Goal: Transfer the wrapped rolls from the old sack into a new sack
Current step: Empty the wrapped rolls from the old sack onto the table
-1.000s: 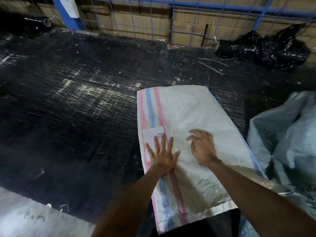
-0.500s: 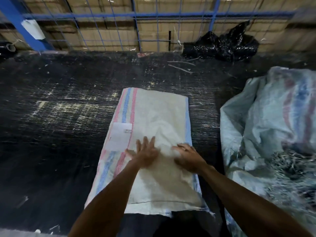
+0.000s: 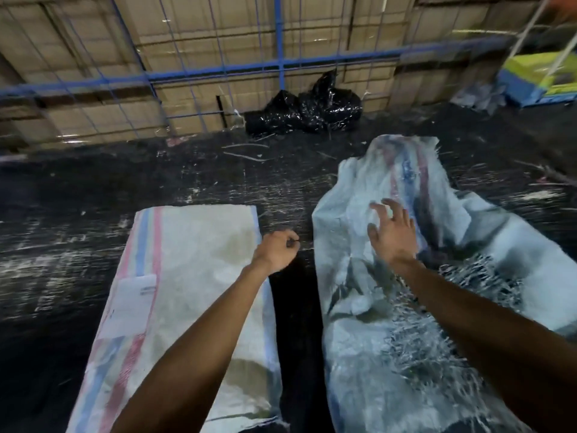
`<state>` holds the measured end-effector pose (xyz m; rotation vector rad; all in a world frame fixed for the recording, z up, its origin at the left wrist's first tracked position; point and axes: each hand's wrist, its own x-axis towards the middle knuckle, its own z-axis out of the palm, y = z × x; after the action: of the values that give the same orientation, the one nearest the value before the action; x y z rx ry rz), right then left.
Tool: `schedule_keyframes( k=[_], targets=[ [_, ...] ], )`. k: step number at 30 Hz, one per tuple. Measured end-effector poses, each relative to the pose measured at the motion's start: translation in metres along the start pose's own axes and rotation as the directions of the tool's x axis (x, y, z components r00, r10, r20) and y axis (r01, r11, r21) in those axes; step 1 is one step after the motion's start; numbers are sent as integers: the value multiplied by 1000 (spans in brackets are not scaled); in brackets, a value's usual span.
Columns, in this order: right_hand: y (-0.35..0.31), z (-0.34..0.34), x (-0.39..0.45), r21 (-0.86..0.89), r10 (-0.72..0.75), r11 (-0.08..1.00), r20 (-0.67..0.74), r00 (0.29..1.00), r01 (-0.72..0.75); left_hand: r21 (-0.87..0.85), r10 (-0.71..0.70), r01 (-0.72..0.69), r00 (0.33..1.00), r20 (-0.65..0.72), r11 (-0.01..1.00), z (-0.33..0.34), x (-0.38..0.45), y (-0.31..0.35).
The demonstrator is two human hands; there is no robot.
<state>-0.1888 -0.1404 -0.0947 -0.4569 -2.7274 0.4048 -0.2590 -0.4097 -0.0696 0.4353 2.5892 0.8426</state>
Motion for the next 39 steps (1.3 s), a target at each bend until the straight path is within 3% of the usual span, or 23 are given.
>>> schedule_keyframes(
  k=[2, 5, 8, 10, 12, 15, 16, 18, 19, 20, 22, 24, 26, 28, 30, 31, 33, 34, 36, 37, 39],
  targets=[
    [33, -16, 23, 62, 116, 991, -6, 993, -115, -165, 50, -41, 997, 54, 985, 21, 16, 52],
    [67, -28, 44, 113, 127, 985, 54, 990, -132, -300, 25, 2, 996, 86, 954, 51, 41, 110],
    [95, -32, 55, 26, 204, 973, 350, 914, -227, -350, -2, 13, 1000, 30, 937, 70, 83, 149],
    [115, -32, 52, -93, 135, 991, 545, 827, -101, -437, -35, 22, 999, -21, 899, 78, 109, 169],
    [128, -41, 42, -62, 54, 998, 636, 770, -19, -490, -70, 47, 997, -29, 870, 90, 124, 186],
    [153, -68, 39, -10, -27, 999, 755, 655, 53, -299, -4, 2, 1000, -5, 954, 119, 129, 199],
    [164, -76, 46, -34, 20, 999, 750, 661, 9, -275, 16, -18, 1000, -10, 961, 130, 125, 203],
    [183, -85, 66, -15, 213, 970, 536, 817, -243, -283, 67, -69, 998, -17, 957, 145, 106, 210],
    [190, -88, 77, 130, 325, 908, 380, 866, -397, -293, 107, -106, 994, -12, 950, 152, 96, 214],
    [191, -93, 87, 351, 426, 788, 282, 860, -505, -325, 154, -140, 988, 18, 935, 158, 83, 219],
    [188, -95, 98, 607, 440, 568, 348, 828, -556, -318, 227, -171, 963, 146, 932, 171, 57, 231],
    [179, -89, 98, 636, 375, 504, 448, 811, -584, -209, 286, -229, 909, 303, 951, 184, 28, 248],
    [165, -99, 81, 672, 330, 495, 441, 835, -550, -106, 299, -282, 854, 426, 954, 191, 8, 255],
    [158, -114, 64, 808, 321, 332, 389, 864, -487, -35, 219, -232, 844, 490, 972, 176, -6, 261],
    [155, -133, 46, 893, 291, 146, 373, 881, -426, -142, 178, -134, 915, 363, 981, 151, -16, 260],
    [157, -143, 35, 905, 242, 103, 379, 893, -412, -239, 169, -124, 969, 180, 963, 138, -24, 262],
    [161, -163, 7, 895, 105, 167, 401, 910, -414, -478, 60, -160, 974, -217, 864, 117, -32, 273],
    [165, -171, -9, 872, 36, 239, 431, 901, -427, -606, -25, -164, 956, -291, 778, 110, -37, 282],
    [176, -179, -38, 801, -91, 441, 488, 868, -404, -778, -120, -77, 974, -192, 624, 103, -42, 301],
    [180, -182, -49, 753, -170, 561, 510, 843, -342, -785, -144, -7, 982, -122, 619, 103, -44, 309],
    [188, -186, -71, 581, -268, 782, 639, 721, -224, -760, -194, 78, 979, -65, 645, 118, -48, 318]
  ],
)
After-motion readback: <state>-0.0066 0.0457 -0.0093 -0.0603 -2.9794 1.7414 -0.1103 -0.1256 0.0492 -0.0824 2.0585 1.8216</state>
